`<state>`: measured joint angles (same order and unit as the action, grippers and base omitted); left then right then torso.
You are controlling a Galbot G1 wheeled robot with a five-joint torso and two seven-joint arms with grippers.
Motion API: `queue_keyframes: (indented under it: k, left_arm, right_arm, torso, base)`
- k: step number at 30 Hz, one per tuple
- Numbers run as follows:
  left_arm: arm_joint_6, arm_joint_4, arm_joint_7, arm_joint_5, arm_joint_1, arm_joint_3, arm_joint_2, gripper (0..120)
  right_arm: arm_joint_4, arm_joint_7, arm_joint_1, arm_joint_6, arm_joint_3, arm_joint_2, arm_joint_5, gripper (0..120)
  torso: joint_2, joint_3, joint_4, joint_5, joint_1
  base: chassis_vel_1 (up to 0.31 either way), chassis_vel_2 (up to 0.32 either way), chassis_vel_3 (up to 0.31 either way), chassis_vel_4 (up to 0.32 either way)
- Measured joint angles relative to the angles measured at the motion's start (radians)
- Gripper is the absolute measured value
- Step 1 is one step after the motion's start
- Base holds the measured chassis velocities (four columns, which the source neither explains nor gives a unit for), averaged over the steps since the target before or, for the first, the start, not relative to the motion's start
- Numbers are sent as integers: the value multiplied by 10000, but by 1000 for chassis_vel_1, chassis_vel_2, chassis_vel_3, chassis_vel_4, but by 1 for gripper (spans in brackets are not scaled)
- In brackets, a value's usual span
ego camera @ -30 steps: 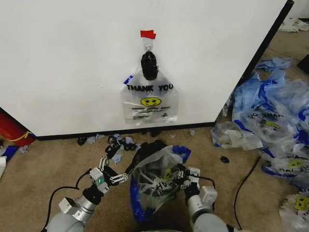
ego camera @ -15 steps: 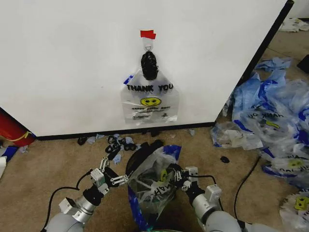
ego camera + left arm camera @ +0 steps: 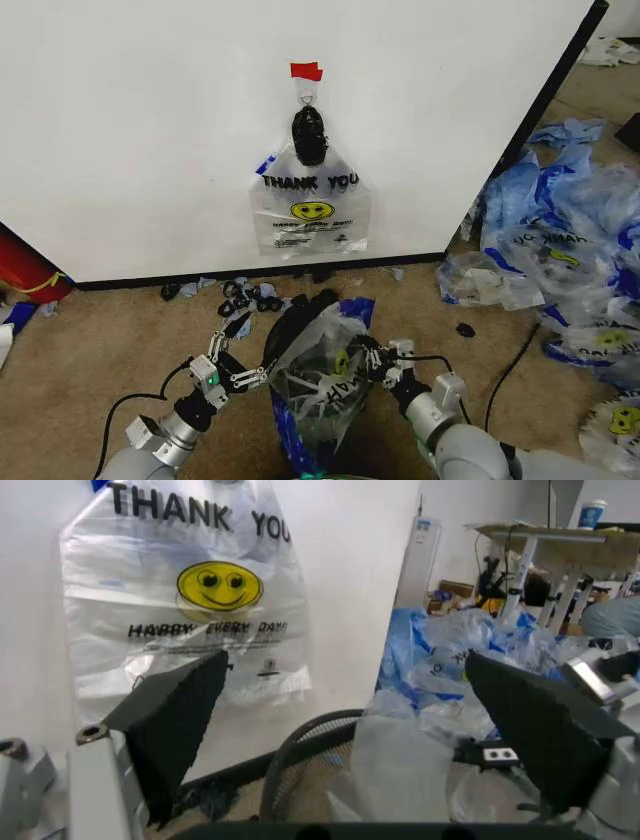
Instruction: Pick up the garbage bag from the wall and place it over the trash bin.
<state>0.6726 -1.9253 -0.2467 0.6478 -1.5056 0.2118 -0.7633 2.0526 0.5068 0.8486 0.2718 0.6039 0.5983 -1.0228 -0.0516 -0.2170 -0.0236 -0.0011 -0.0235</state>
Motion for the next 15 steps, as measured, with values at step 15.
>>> queue_keyframes:
  k: [15]
  left_arm:
    - [163, 234, -28, -204, -292, 77, -366, 94]
  right_arm:
    - [-1346, -221, -1239, 265, 783, 681, 134, 12]
  torso:
    - [1, -1, 4, 4, 0]
  base:
    - [0, 0, 0, 0]
